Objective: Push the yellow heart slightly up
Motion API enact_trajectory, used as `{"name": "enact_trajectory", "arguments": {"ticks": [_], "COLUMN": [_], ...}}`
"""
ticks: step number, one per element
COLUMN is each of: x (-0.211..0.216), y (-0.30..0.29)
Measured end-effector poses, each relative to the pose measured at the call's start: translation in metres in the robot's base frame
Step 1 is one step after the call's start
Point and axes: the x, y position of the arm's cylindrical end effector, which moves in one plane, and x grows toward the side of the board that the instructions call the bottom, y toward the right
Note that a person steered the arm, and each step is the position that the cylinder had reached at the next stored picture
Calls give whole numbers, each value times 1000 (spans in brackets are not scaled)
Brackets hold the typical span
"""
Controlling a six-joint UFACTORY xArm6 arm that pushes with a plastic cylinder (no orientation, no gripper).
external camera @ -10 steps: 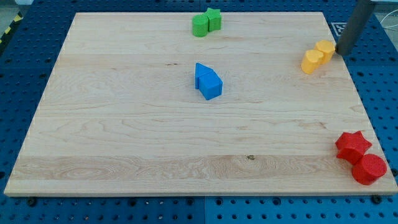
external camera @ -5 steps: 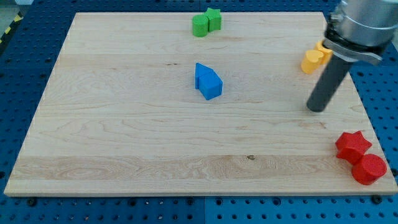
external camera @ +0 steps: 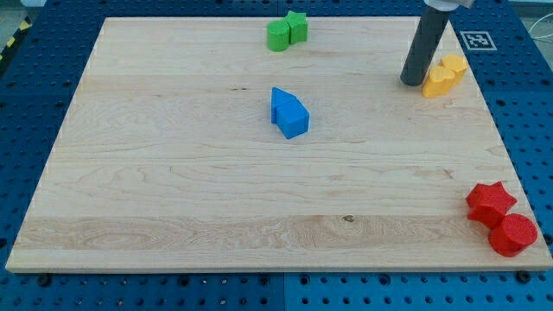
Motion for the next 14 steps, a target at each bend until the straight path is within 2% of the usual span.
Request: {"name": "enact_trajectory", "arguments": {"ticks": [1, 2, 4, 6, 9, 14], "x": [9, 40, 49, 46, 44, -10], "y": [0, 0, 1, 4, 41, 33]}}
